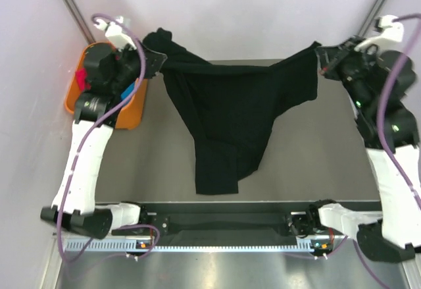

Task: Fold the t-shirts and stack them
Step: Flatten the tshirt out

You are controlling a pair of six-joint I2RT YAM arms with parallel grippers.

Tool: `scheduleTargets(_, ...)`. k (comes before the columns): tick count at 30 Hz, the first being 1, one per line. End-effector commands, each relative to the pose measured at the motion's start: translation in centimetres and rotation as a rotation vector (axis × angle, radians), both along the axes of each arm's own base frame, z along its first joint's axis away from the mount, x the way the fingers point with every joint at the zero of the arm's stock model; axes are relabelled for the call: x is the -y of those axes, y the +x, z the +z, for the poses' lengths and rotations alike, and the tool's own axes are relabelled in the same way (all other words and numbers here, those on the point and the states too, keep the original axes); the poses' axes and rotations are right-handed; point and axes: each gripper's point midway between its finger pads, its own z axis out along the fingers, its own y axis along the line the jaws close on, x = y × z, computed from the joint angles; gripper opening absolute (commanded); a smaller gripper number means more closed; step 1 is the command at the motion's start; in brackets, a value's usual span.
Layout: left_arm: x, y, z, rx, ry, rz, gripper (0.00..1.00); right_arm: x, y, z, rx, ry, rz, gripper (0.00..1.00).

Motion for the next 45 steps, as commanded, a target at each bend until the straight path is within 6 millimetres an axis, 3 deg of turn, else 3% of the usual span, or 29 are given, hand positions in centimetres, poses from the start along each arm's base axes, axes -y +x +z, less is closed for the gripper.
scheduleTargets(1,-0.5,-5.5,10.0,0.289,-0.086,-0.032,0.0,2.3,-5.8,8.6,0.286,0.039,-0.046,0.0)
scheduleTargets(5,-0.1,-9.0,11.8,0.342,-0.145,-0.081,0.0,4.9,-11.2,13.8,0.454,0.08,-0.122,0.0)
scheduleTargets(11,1.0,-13.3,12.5,0.337,-0.238,-0.18,0.0,7.9,-17.5,18.3,0.6,0.144,-0.204,0.0)
scheduleTargets(14,1.5,-15.1,12.7,0.35,-0.264,-0.23,0.0,8.2,-18.7,19.0,0.63,0.18,-0.202,0.0)
scheduleTargets(16,1.3,-15.5,12.7,0.359,-0.257,-0.22,0.0,8.0,-17.8,19.0,0.62,0.19,-0.201,0.0)
scheduleTargets(18,1.1,-14.5,11.9,0.328,-0.261,-0.192,0.0,7.6,-16.4,19.1,0.617,0.198,-0.197,0.0)
scheduleTargets(21,1.5,-11.9,9.8,0.247,-0.276,-0.164,0.0,6.8,-12.2,19.0,0.597,0.196,-0.207,0.0)
scheduleTargets(22,1.5,-11.0,8.8,0.21,-0.281,-0.145,0.0,6.3,-9.5,18.4,0.569,0.182,-0.215,0.0)
scheduleTargets(24,1.8,-8.1,4.9,0.1,-0.266,-0.112,0.0,6.2,-6.5,18.2,0.568,0.16,-0.251,0.0)
scheduleTargets(25,1.6,-6.8,3.0,0.047,-0.253,-0.07,0.0,5.6,-3.1,17.0,0.53,0.131,-0.266,0.0)
scheduleTargets(27,1.4,-4.0,-2.2,-0.089,-0.192,-0.012,0.0,5.9,0.9,15.8,0.517,0.101,-0.33,0.0)
scheduleTargets(28,0.7,-2.9,-4.2,-0.138,-0.164,0.049,0.05,5.6,5.2,13.6,0.456,0.067,-0.348,0.0)
scheduleTargets(29,0.1,-2.5,-7.0,-0.225,-0.121,0.096,0.14,5.6,6.9,13.2,0.459,0.054,-0.363,0.0)
scheduleTargets(30,-0.5,-1.6,-9.3,-0.272,-0.052,0.128,0.43,5.5,9.1,12.0,0.436,0.044,-0.369,0.0)
scheduleTargets(31,-1.9,-0.9,-11.0,-0.303,0.002,0.207,0.6,5.4,12.9,10.0,0.403,0.032,-0.375,0.0)
scheduleTargets(32,-3.0,-0.9,-13.1,-0.354,0.058,0.256,0.73,5.3,15.0,8.7,0.381,0.009,-0.378,0.0)
scheduleTargets(33,-3.7,-0.7,-14.5,-0.371,0.134,0.274,0.8,5.3,17.0,7.4,0.356,-0.011,-0.386,0.0)
scheduleTargets(34,-4.4,-0.7,-15.0,-0.374,0.174,0.301,0.89,5.1,21.1,3.3,0.279,-0.048,-0.393,0.0)
scheduleTargets(36,-5.1,-0.9,-15.8,-0.367,0.255,0.309,0.91,5.4,24.1,1.4,0.251,-0.086,-0.41,0.0)
scheduleTargets(38,-5.1,-1.1,-16.2,-0.367,0.299,0.297,0.91,5.8,29.4,-5.2,0.114,-0.142,-0.418,0.0)
scheduleTargets(39,-5.2,-1.2,-16.1,-0.363,0.308,0.294,0.91,5.8,29.4,-5.2,0.113,-0.143,-0.416,0.0)
scheduleTargets(40,-5.1,-1.2,-16.1,-0.357,0.315,0.286,0.9,5.9,31.1,-9.5,0.01,-0.186,-0.409,0.0)
scheduleTargets(41,-4.9,-1.4,-16.5,-0.362,0.324,0.274,0.88,6.0,31.4,-9.7,-0.006,-0.195,-0.41,0.0)
scheduleTargets(42,-4.7,-1.6,-16.6,-0.359,0.326,0.261,0.87,6.0,31.7,-11.1,-0.046,-0.204,-0.402,0.01)
scheduleTargets(43,-4.7,-1.7,-16.6,-0.359,0.325,0.258,0.86,6.2,31.8,-14.1,-0.138,-0.227,-0.383,0.02)
scheduleTargets(45,-4.0,-2.0,-17.4,-0.376,0.307,0.222,0.82,5.6,31.3,-16.8,-0.238,-0.217,-0.309,0.19)
